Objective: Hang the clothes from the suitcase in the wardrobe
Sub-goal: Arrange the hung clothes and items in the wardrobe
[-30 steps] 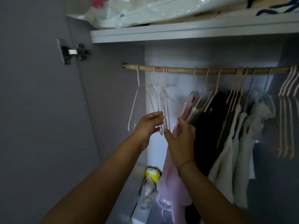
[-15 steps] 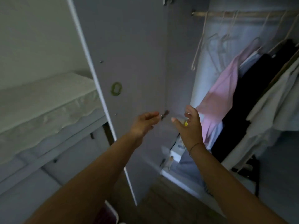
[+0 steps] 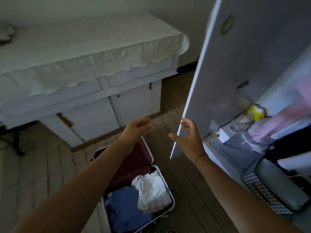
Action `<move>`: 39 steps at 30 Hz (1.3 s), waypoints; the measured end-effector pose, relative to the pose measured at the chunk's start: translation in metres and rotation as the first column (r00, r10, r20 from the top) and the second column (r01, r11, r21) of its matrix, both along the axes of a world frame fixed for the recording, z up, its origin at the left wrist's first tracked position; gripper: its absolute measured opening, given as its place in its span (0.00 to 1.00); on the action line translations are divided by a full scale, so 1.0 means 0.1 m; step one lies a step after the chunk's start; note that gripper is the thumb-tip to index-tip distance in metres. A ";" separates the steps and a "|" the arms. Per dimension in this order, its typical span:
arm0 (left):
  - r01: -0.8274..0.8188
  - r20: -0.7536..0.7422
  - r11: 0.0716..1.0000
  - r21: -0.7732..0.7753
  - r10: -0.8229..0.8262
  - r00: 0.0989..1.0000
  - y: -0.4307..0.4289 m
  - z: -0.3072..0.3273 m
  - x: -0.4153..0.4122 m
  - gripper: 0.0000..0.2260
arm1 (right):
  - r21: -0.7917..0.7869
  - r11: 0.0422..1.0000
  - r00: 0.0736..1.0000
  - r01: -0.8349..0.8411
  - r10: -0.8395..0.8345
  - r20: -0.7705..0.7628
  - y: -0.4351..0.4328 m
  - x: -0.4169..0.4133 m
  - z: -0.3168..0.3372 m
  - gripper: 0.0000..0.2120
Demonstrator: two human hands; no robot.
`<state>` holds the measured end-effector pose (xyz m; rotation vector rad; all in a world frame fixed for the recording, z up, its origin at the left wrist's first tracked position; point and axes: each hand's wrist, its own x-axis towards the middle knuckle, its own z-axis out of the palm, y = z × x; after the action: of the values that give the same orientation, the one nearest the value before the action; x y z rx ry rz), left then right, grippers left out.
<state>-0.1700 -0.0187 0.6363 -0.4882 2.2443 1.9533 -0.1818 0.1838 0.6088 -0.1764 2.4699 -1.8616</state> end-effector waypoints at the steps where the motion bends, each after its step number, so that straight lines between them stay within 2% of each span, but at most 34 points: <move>1: -0.051 0.025 0.999 -0.003 0.051 0.998 -0.12 -0.15 0.11 0.14 | 0.017 0.999 0.999 -0.040 0.040 0.019 -0.10 0.03 -0.13 0.29; 4: -0.219 0.096 0.976 0.001 0.218 0.971 -0.42 -0.65 0.44 0.12 | 0.069 0.985 0.986 -0.159 0.155 0.057 -0.34 0.11 -0.58 0.28; 10: -0.357 0.261 0.934 -0.027 0.351 0.899 -0.64 -1.96 0.98 0.16 | 0.103 0.956 0.952 -0.275 0.256 0.169 -0.61 0.23 -1.78 0.27; 20: -0.437 0.454 0.899 -0.019 0.397 0.797 -0.42 -4.81 1.25 0.17 | 0.230 0.923 0.914 -0.308 0.220 0.341 -0.47 0.40 -4.59 0.26; 23: -0.410 0.490 0.912 -0.018 0.366 0.792 -0.40 -5.66 1.29 0.11 | 0.271 0.903 0.904 -0.333 0.224 0.364 -0.50 0.39 -5.50 0.28; 26: -0.390 0.503 0.919 -0.058 0.365 0.784 -0.42 -6.42 1.29 0.02 | 0.294 0.883 0.892 -0.367 0.245 0.380 -0.60 0.35 -6.31 0.31; 28: -0.379 0.498 0.922 -0.077 0.365 0.787 -0.47 -6.93 1.22 0.09 | 0.316 0.869 0.890 -0.382 0.253 0.379 -0.68 0.31 -6.80 0.32; 30: -0.373 0.473 0.923 -0.097 0.373 0.798 -0.53 -7.35 1.09 0.09 | 0.337 0.844 0.881 -0.418 0.286 0.378 -0.79 0.24 -7.22 0.34; 33: -0.381 0.437 0.914 -0.140 0.403 0.804 -0.66 -7.80 0.83 0.21 | 0.346 0.805 0.866 -0.481 0.375 0.332 -1.03 0.08 -7.70 0.36; 37: -0.381 0.331 0.902 -0.203 0.430 0.840 -0.89 -8.11 0.54 0.20 | 0.319 0.794 0.853 -0.518 0.450 0.266 -1.40 -0.12 -8.03 0.36; 39: -0.407 0.299 0.889 -0.210 0.455 0.839 -0.99 -8.19 0.47 0.20 | 0.275 0.818 0.854 -0.505 0.427 0.297 -1.54 -0.17 -8.11 0.35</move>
<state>-0.1234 -0.1178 -0.1825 -1.3483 2.1794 1.7038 -0.1984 0.0300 -0.2024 -0.4836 2.2746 -1.1629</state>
